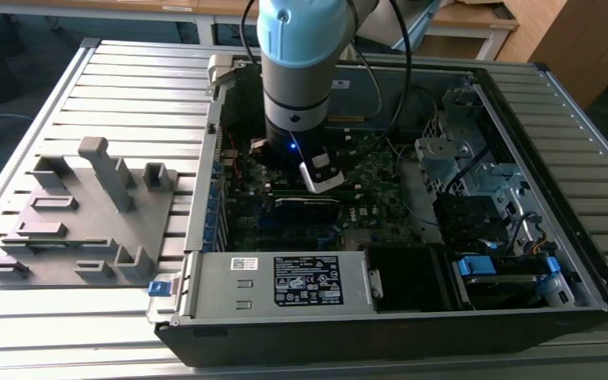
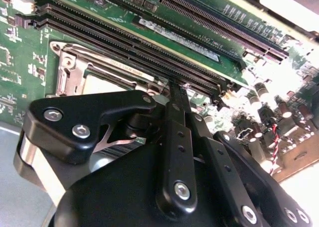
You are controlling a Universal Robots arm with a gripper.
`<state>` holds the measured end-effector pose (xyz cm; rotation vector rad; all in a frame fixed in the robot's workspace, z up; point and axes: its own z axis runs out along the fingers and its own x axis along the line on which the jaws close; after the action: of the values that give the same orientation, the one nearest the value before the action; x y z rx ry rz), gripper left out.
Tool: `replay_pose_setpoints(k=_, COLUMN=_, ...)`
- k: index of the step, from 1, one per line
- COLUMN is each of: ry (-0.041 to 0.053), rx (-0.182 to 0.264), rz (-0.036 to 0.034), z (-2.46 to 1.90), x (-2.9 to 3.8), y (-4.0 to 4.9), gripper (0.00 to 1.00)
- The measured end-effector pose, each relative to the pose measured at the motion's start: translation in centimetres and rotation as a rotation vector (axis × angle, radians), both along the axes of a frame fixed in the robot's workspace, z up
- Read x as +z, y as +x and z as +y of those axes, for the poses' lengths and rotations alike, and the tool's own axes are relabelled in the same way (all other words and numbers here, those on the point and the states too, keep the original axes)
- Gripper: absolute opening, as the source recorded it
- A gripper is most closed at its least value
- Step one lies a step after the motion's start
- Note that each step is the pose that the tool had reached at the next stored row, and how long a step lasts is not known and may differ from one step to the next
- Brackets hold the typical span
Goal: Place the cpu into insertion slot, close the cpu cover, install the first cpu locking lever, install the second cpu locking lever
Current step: 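Install the second cpu locking lever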
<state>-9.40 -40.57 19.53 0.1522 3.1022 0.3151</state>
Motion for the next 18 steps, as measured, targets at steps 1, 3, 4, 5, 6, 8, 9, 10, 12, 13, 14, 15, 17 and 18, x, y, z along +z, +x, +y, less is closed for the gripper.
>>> replay_pose_setpoints(k=1, ry=0.0009, rx=0.000, rz=0.0000, z=0.00, x=-0.01, y=0.00, gripper=0.10)
replay_pose_setpoints(k=3, ry=0.0025, rx=0.000, rz=0.0000, z=0.00, x=-0.03, y=-0.01, gripper=0.10)
replay_pose_setpoints(k=4, ry=0.0035, rx=0.000, rz=0.0000, z=0.00, x=-0.04, y=-0.02, gripper=0.10)
replay_pose_setpoints(k=5, ry=0.0048, rx=0.000, rz=0.0000, z=0.00, x=-0.06, y=-0.03, gripper=0.10)
replay_pose_setpoints(k=6, ry=0.0053, rx=0.000, rz=0.0000, z=0.00, x=-0.07, y=-0.03, gripper=0.10)
replay_pose_setpoints(k=8, ry=0.0055, rx=0.000, rz=0.0001, z=0.00, x=-0.09, y=-0.03, gripper=0.10)
replay_pose_setpoints(k=9, ry=0.0055, rx=0.000, rz=0.0000, z=0.01, x=-0.10, y=-0.04, gripper=0.10)
replay_pose_setpoints(k=10, ry=0.0056, rx=0.000, rz=0.0000, z=0.01, x=-0.11, y=-0.05, gripper=0.10)
replay_pose_setpoints(k=12, ry=0.0060, rx=0.000, rz=-0.0002, z=0.03, x=-0.17, y=-0.06, gripper=0.10)
replay_pose_setpoints(k=13, ry=0.0060, rx=0.000, rz=-0.0003, z=0.04, x=-0.21, y=-0.07, gripper=0.10)
replay_pose_setpoints(k=14, ry=0.0058, rx=0.000, rz=-0.0001, z=0.04, x=-0.25, y=-0.08, gripper=0.10)
replay_pose_setpoints(k=15, ry=0.0055, rx=0.000, rz=0.0000, z=0.04, x=-0.28, y=-0.09, gripper=0.10)
replay_pose_setpoints(k=17, ry=0.0054, rx=0.000, rz=0.0002, z=0.05, x=-0.33, y=-0.10, gripper=0.10)
replay_pose_setpoints(k=18, ry=0.0054, rx=0.000, rz=0.0002, z=0.05, x=-0.36, y=-0.11, gripper=0.10)
